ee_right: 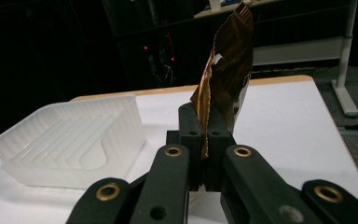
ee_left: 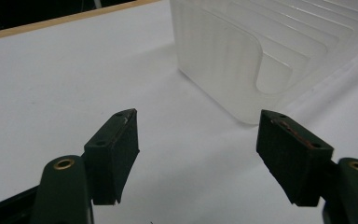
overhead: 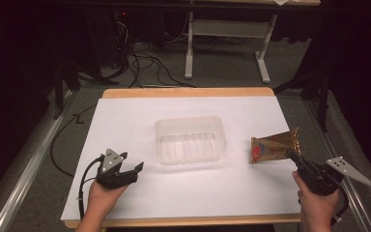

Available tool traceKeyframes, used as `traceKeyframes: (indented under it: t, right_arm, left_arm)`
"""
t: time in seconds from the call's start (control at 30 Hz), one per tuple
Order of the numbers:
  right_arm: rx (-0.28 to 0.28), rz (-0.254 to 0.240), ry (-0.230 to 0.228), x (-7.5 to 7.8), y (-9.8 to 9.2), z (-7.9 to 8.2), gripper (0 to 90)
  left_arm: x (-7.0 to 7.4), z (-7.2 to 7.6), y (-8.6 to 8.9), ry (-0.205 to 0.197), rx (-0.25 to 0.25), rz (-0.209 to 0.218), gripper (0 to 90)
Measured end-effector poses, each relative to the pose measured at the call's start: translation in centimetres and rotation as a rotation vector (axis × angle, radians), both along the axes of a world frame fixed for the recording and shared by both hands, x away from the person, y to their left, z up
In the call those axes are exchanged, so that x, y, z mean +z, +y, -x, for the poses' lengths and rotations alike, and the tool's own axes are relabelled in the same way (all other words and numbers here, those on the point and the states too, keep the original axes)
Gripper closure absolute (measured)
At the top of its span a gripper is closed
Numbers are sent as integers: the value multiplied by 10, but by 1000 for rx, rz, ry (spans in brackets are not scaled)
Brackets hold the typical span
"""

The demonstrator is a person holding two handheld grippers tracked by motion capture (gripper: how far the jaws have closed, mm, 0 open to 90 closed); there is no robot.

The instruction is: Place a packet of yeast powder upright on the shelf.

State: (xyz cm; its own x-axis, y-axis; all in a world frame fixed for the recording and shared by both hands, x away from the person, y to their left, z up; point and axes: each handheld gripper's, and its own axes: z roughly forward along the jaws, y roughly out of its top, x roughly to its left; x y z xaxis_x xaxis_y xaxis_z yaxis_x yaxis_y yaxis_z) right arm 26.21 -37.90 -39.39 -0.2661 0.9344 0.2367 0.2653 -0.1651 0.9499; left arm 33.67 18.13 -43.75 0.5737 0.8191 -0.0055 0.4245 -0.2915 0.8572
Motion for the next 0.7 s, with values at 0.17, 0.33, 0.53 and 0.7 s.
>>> traceKeyframes:
  t: [0.17, 0.33, 0.53, 0.7]
  right_arm:
    - [2, 1, -28, 5, 2, 1, 900]
    - [2, 12, -54, 9, 5, 1, 900]
    - [4, 15, -80, 14, 8, -2, 900]
    - [11, 20, -95, 18, 12, -5, 900]
  left_arm:
    - [1, 3, 2, -5, 2, 0, 302]
    - [0, 6, 5, -12, 8, -1, 302]
    - [0, 11, 10, -20, 17, 4, 301]
    - [0, 14, 12, -24, 24, 6, 300]
